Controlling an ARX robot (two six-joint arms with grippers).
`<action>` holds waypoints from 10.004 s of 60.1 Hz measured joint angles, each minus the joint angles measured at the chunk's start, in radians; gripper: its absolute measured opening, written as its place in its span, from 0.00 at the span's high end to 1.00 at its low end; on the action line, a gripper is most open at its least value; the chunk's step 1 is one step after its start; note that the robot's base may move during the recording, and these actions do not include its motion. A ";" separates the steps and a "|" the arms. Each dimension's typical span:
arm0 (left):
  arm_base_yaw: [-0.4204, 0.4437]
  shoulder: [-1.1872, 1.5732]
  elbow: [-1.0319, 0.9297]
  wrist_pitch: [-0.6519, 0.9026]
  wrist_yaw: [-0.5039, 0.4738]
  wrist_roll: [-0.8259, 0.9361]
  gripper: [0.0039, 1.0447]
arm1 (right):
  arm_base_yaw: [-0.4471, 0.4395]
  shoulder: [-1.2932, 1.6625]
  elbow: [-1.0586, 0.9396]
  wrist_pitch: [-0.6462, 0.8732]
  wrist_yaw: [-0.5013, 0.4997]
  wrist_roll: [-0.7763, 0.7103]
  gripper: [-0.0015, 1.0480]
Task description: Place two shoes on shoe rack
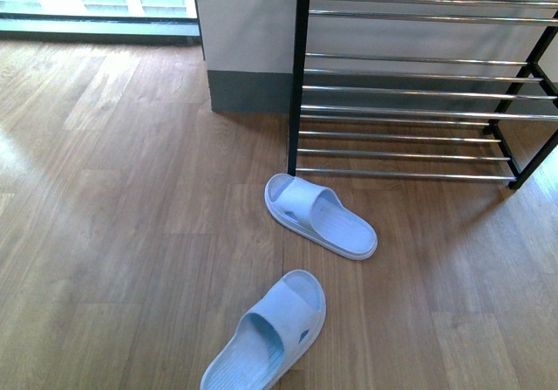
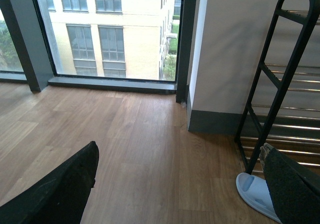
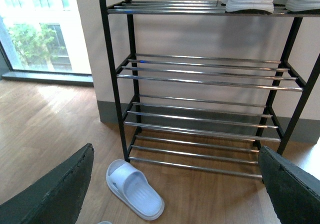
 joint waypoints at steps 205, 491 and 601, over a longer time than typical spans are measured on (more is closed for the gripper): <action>0.000 0.000 0.000 0.000 0.000 0.000 0.09 | 0.029 3.116 1.945 0.490 -0.138 -0.349 0.09; 0.030 1.730 0.174 0.842 -0.146 0.082 0.09 | -0.188 1.156 0.253 0.519 -0.076 0.044 0.98; -0.354 2.862 1.164 0.518 -0.027 0.700 0.28 | -0.188 1.156 0.253 0.519 -0.076 0.044 0.98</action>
